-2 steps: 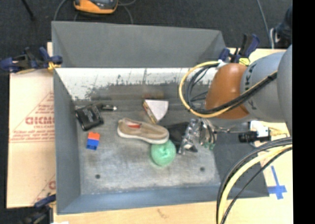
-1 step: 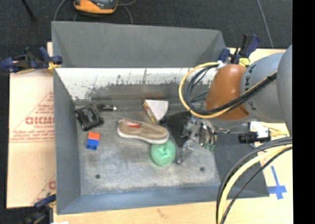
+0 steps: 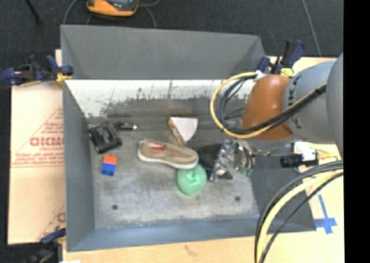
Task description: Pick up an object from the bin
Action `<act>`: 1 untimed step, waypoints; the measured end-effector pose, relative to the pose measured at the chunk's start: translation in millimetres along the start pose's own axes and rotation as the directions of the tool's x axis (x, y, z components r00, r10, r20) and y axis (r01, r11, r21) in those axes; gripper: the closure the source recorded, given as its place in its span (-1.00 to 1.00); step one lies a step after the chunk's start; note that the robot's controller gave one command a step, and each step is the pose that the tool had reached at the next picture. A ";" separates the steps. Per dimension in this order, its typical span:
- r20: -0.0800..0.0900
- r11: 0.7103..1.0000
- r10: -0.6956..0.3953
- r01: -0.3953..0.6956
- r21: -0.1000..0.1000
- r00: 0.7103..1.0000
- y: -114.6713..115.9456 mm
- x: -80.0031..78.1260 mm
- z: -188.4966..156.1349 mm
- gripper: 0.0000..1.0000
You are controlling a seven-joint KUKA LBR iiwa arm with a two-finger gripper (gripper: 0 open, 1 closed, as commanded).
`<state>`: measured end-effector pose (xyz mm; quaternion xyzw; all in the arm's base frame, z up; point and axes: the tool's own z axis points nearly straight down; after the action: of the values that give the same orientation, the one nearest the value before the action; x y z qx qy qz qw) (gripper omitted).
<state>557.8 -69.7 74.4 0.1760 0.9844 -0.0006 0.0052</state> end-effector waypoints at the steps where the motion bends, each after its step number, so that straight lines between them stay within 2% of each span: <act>1: -0.004 1.000 -0.002 0.002 0.001 1.000 -0.1 1.3 2.0 -1.00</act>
Offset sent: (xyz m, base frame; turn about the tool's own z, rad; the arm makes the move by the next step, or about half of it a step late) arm 0.0000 0.0000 0.0000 0.0000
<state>556.6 -69.3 72.4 0.1752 0.9845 -0.0006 0.0031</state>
